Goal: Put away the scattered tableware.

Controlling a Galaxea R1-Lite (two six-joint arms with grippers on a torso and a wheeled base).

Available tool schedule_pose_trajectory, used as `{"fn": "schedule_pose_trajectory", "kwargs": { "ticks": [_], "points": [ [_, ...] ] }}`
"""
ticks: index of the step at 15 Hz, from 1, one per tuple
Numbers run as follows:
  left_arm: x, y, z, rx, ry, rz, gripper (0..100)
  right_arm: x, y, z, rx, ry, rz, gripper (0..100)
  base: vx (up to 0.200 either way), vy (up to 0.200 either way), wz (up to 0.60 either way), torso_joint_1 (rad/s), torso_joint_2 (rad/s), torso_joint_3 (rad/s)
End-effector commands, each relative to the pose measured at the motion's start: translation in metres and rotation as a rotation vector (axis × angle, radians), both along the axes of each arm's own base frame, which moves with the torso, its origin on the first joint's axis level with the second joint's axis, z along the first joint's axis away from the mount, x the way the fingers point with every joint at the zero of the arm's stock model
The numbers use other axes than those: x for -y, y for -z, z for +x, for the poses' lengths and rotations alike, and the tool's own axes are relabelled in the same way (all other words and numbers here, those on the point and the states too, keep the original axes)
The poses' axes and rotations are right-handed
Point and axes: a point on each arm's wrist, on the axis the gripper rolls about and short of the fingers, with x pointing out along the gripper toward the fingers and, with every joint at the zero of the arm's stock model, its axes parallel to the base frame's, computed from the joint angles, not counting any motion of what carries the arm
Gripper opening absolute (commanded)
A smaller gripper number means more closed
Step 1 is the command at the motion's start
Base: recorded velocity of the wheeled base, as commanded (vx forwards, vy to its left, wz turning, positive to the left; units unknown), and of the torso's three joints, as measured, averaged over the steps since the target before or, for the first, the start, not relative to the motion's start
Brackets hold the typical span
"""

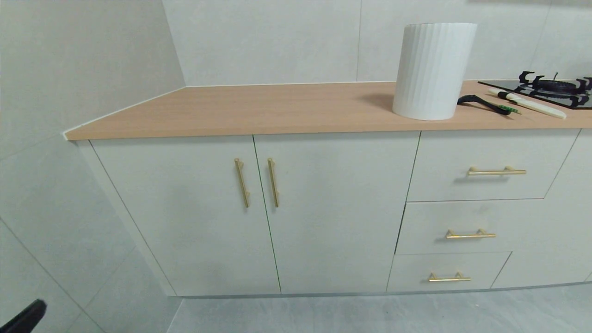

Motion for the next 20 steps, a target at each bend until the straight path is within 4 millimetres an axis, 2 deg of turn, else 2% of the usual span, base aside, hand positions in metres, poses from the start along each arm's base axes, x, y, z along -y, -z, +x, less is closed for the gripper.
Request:
{"fn": "schedule_pose_trajectory", "kwargs": {
  "ticks": [1,4,7,9,11,15,17,20],
  "points": [
    [-0.008,0.016,-0.042,0.158,-0.044,-0.003,100,-0.001,0.023,-0.047,0.142,0.078,-0.037,100,0.000,0.000,0.00,0.000,0.00,0.000],
    [-0.008,0.027,-0.057,0.238,-0.074,-0.009,100,-0.004,0.039,-0.053,0.134,0.102,-0.037,100,0.000,0.000,0.00,0.000,0.00,0.000],
    [-0.007,0.029,-0.055,0.234,-0.134,-0.005,100,-0.004,0.051,-0.044,0.081,0.100,-0.038,100,0.000,0.000,0.00,0.000,0.00,0.000],
    [-0.002,0.044,-0.066,0.289,-0.234,0.053,100,-0.003,0.067,-0.033,0.010,0.134,-0.034,100,0.000,0.000,0.00,0.000,0.00,0.000],
    [-0.003,0.055,-0.058,0.277,-0.273,0.069,100,-0.003,0.079,-0.023,0.002,0.160,-0.032,100,0.000,0.000,0.00,0.000,0.00,0.000],
    [-0.003,0.086,-0.041,0.221,-0.266,0.083,100,-0.003,0.121,0.010,0.086,0.157,-0.034,100,0.000,0.000,0.00,0.000,0.00,0.000],
    [-0.003,0.100,-0.034,0.212,-0.266,0.086,100,-0.003,0.125,0.011,0.062,0.146,-0.028,100,0.000,0.000,0.00,0.000,0.00,0.000],
    [-0.002,0.107,-0.033,0.144,-0.227,0.092,100,-0.003,0.135,0.011,-0.041,0.142,-0.037,100,0.000,0.000,0.00,0.000,0.00,0.000]
  ]
}}
